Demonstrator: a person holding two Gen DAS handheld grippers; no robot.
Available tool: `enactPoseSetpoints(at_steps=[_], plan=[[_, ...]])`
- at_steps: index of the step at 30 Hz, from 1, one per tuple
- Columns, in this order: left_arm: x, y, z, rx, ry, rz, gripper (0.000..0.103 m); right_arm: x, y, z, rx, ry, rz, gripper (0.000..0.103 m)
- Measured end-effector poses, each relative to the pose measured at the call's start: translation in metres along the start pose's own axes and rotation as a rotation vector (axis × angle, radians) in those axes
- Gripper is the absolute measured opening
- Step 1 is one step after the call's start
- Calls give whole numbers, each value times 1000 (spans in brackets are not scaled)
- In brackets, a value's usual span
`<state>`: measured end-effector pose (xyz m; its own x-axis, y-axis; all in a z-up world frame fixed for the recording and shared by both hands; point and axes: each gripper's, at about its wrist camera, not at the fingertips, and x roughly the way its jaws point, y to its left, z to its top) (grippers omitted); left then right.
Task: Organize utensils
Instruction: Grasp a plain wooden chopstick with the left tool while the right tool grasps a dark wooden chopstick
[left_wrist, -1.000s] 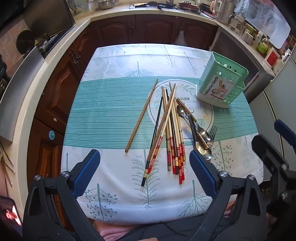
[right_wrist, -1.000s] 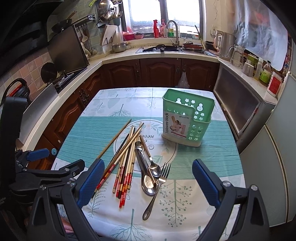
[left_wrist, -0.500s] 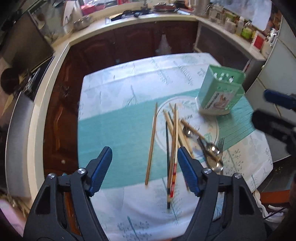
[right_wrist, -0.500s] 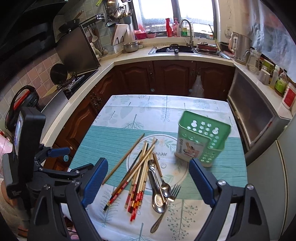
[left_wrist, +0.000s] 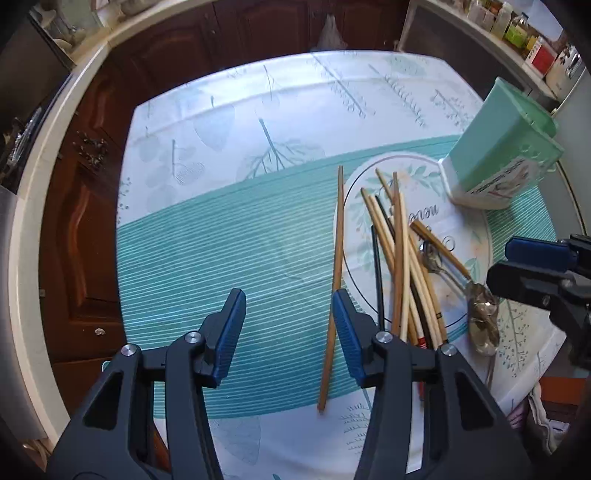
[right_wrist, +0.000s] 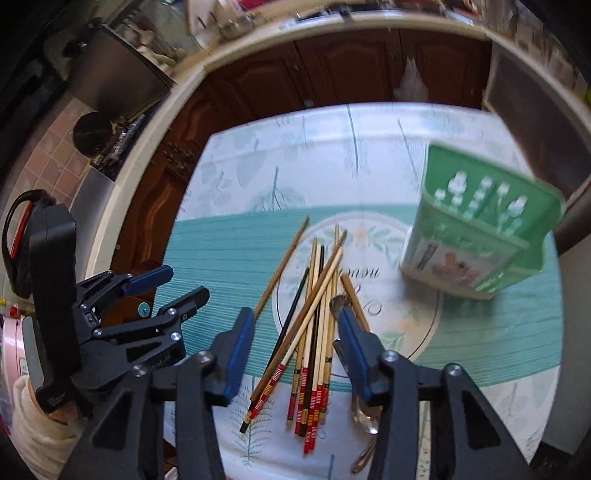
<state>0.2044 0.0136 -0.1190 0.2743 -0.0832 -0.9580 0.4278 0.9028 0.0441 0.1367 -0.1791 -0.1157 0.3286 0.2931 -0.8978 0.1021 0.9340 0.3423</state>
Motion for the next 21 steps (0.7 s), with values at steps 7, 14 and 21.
enactPoseSetpoints(at_steps=[7, 14, 21], plan=[[42, -20, 4, 73, 58, 19, 31, 39, -8, -4, 58, 74, 8, 43], [70, -34, 10, 101, 121, 2, 13, 46, -12, -2, 84, 93, 19, 43], [79, -38, 12, 94, 162, -27, 10, 48, -15, -2, 93, 96, 25, 43]])
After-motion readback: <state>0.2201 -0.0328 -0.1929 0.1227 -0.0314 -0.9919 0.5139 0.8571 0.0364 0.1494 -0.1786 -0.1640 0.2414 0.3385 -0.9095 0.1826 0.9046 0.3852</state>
